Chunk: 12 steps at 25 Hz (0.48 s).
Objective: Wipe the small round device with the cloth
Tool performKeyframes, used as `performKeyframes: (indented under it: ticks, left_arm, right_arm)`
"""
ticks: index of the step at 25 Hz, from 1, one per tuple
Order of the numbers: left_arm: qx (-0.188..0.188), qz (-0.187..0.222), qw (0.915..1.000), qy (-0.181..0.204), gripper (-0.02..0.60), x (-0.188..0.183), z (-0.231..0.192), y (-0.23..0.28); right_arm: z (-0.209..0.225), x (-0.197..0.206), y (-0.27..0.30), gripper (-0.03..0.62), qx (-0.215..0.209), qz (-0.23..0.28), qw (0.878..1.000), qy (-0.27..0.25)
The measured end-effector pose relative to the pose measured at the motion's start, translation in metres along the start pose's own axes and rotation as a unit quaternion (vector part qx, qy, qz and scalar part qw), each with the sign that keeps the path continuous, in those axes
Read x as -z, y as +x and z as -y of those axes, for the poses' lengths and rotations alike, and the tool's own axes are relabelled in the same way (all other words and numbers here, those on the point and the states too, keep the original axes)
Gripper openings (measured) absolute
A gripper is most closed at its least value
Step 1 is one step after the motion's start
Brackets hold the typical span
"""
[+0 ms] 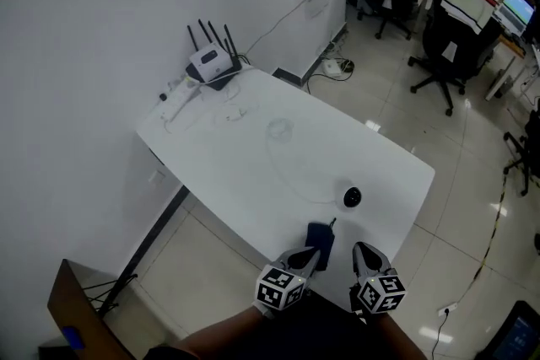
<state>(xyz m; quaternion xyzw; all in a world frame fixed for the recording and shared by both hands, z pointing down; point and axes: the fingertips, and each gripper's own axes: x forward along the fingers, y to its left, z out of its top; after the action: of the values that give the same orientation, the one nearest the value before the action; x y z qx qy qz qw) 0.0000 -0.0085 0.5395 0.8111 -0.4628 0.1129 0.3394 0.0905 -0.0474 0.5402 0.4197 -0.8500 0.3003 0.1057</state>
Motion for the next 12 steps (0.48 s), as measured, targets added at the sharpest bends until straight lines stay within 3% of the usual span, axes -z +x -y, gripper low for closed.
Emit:
performKeyframes:
  ticks: [5,7,12]
  left_arm:
    - [-0.007,-0.024,0.9992,-0.031,0.006,0.01,-0.037,0.006]
    - [-0.007,-0.041,0.9982,-0.043,0.035,0.016,-0.052,0.012]
    - [-0.017,-0.091,0.9952,-0.034,0.095,0.038,-0.084,0.028]
  right_arm:
    - [-0.01,0.023,0.04,0.014,-0.018,-0.061,0.998,-0.007]
    - [-0.013,0.035,0.056,0.019,-0.025,-0.087,0.996,-0.008]
    - [-0.024,0.071,0.091,0.111,-0.047,-0.168,0.984,-0.022]
